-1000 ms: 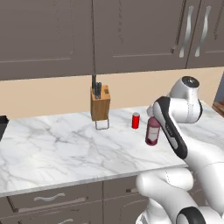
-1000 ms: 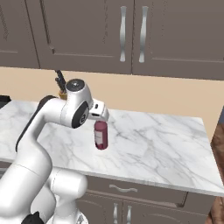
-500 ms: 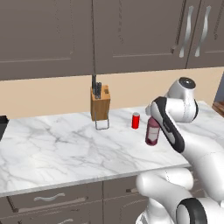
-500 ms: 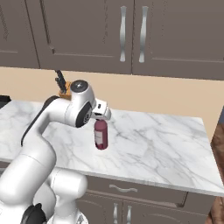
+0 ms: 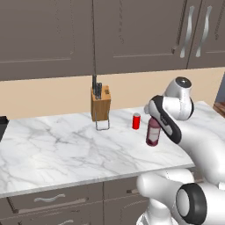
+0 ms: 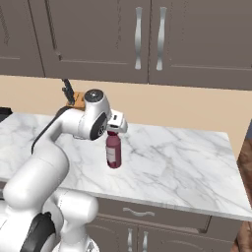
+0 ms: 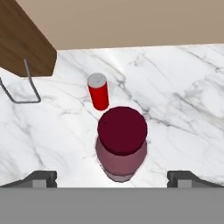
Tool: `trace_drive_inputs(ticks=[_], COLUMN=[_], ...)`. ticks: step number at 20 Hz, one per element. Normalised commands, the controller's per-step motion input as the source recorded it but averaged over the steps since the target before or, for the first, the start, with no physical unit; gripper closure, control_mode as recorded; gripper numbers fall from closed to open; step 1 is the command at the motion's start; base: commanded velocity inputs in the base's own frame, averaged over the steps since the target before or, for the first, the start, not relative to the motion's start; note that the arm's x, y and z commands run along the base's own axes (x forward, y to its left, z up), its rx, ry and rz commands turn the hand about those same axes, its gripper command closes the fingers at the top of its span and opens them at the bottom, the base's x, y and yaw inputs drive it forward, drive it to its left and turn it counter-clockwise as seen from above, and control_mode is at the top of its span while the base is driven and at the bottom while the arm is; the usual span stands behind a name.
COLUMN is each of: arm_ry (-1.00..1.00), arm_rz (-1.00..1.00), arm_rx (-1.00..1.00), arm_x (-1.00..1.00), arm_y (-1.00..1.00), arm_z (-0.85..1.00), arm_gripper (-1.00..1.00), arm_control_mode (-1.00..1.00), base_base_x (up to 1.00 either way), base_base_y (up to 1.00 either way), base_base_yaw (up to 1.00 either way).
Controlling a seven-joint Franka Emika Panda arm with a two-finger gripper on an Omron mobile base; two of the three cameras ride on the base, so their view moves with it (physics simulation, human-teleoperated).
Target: Move the drinks to the dining counter.
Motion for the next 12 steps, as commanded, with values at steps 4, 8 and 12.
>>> trace_drive_inputs(ticks=[4,8,12], arm_ry=[0.00,0.00,0.00], arm_rz=[0.00,0.00,0.00], arm_rx=[0.00,0.00,0.00], arm_x=[0.19,0.17,0.13], arm_y=[0.00,-0.03,-0.07], arm_z=[-0.18,-0.16,-0.14], arm_gripper=[-1.00,-1.00,-1.00], arm_control_mode=[-1.00,-1.00,-1.00], base_base_x=[0.00,0.00,0.00], base_base_y=[0.00,0.00,0.00], base_base_yaw=[0.00,0.00,0.00])
